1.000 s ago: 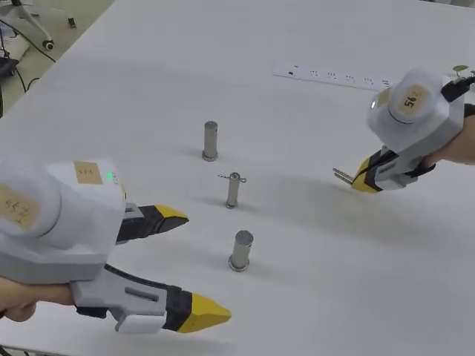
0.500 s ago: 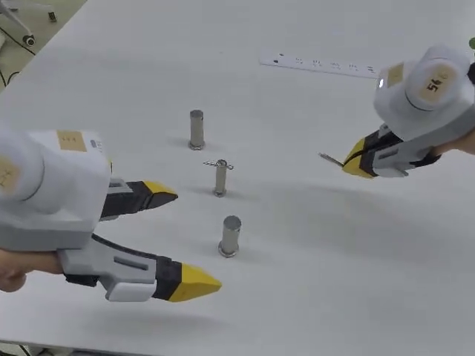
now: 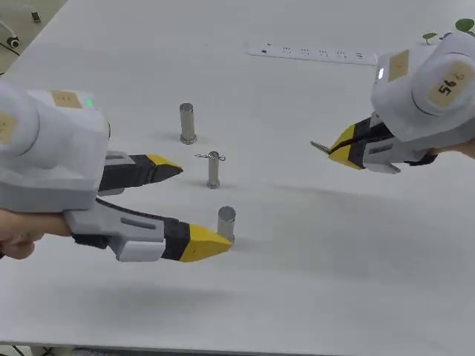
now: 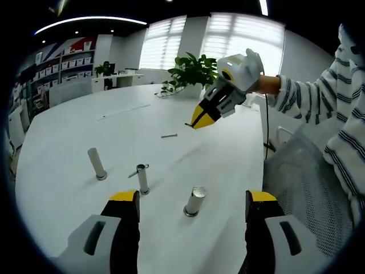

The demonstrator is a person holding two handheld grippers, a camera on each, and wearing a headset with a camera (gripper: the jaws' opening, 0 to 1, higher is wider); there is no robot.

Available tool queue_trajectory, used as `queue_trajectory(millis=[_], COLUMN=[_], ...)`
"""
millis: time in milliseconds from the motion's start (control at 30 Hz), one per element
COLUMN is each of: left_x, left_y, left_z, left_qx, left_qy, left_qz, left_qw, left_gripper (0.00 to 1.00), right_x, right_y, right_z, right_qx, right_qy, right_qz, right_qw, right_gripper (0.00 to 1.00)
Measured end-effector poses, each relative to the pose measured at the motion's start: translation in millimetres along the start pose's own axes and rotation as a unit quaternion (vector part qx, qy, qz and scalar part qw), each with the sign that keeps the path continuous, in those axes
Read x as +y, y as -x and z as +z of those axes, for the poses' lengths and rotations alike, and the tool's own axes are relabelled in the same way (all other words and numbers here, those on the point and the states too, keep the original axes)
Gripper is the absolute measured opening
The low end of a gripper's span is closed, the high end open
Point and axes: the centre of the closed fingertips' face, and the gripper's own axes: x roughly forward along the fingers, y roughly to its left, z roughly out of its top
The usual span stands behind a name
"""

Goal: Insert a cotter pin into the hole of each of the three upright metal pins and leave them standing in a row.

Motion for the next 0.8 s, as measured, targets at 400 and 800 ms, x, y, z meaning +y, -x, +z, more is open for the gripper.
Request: queue_trajectory(millis=[400,800], left_x=[-1.3,-15.4], left_y=[-17.7,-40.6], left_z=[24.3,40.2], left_qx=[-0.018,-0.030], left_qy=[0.005,0.044], left_qz=[-0.010,-0.040], left_qw=[0.9998,0.9978], left_gripper=[0.62,0.45], right_x=[21.0,28.3], right_y=[10.0,17.2], right_z=[10.0,23.9], right_qx=[-0.015,-0.045], right_qy=[0.046,0.036], right_qz=[-0.025,-0.064], right_qw=[0.9985,0.9963], right_gripper=[0.02,0.02])
